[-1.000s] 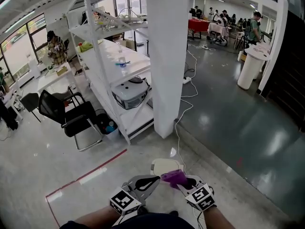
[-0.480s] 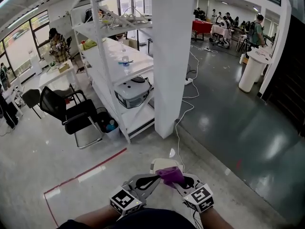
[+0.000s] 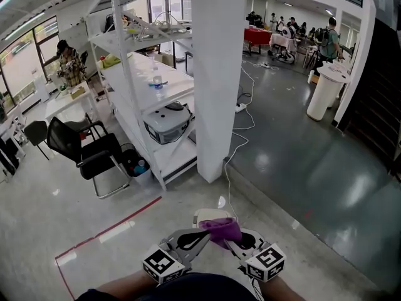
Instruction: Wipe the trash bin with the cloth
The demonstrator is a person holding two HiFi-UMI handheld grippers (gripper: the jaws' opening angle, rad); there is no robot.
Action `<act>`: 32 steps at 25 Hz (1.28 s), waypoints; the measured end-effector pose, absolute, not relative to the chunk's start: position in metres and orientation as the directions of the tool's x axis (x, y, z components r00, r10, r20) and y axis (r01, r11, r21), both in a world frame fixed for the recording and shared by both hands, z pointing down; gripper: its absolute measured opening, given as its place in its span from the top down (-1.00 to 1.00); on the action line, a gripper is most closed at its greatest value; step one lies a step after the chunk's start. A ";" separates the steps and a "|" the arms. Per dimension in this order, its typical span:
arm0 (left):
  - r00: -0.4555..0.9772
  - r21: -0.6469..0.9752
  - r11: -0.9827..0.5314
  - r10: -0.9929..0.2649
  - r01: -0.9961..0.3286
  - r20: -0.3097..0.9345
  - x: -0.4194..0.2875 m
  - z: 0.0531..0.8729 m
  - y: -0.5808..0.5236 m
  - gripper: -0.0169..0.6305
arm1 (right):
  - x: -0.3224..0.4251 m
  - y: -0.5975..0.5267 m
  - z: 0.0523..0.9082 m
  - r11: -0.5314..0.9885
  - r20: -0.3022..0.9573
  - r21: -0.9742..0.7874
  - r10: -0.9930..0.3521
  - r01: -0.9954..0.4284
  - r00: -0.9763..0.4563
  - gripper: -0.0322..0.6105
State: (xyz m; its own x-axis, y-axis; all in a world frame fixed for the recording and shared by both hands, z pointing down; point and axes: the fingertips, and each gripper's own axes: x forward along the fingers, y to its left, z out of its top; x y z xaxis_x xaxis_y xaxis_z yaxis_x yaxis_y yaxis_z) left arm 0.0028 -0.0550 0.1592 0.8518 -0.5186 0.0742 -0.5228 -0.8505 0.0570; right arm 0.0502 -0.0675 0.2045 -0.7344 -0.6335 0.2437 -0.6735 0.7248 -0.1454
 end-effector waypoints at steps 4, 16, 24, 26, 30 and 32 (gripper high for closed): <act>0.854 0.063 -0.852 -0.515 -0.519 0.071 0.006 0.159 -0.053 0.94 | 0.048 -0.063 0.201 0.727 0.209 -0.175 -0.632 -0.664 -0.747 0.65; 0.844 0.062 -0.842 -0.532 -0.536 0.067 0.003 0.160 -0.046 0.94 | 0.043 -0.049 0.201 0.737 0.187 -0.211 -0.614 -0.642 -0.767 0.65; 0.837 0.049 -0.836 -0.542 -0.546 0.070 -0.003 0.157 -0.043 0.94 | 0.041 -0.044 0.199 0.741 0.191 -0.199 -0.612 -0.641 -0.767 0.65; 0.839 0.053 -0.838 -0.540 -0.543 0.070 -0.002 0.156 -0.041 0.94 | 0.042 -0.043 0.198 0.742 0.194 -0.198 -0.611 -0.641 -0.767 0.65; 0.841 0.056 -0.839 -0.537 -0.541 0.071 -0.002 0.155 -0.039 0.94 | 0.042 -0.041 0.196 0.745 0.195 -0.191 -0.610 -0.640 -0.768 0.65; 0.840 0.056 -0.839 -0.537 -0.541 0.071 -0.003 0.155 -0.039 0.94 | 0.041 -0.042 0.194 0.746 0.196 -0.186 -0.609 -0.639 -0.768 0.65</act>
State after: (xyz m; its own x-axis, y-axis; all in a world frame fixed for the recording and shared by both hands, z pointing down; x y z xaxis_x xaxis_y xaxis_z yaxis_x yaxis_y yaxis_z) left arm -0.0032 -0.0389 0.1546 0.8404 -0.5372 0.0714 -0.5411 -0.8391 0.0560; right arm 0.0410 -0.0416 0.1940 -0.7684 -0.6092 0.1962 -0.6392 0.7463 -0.1857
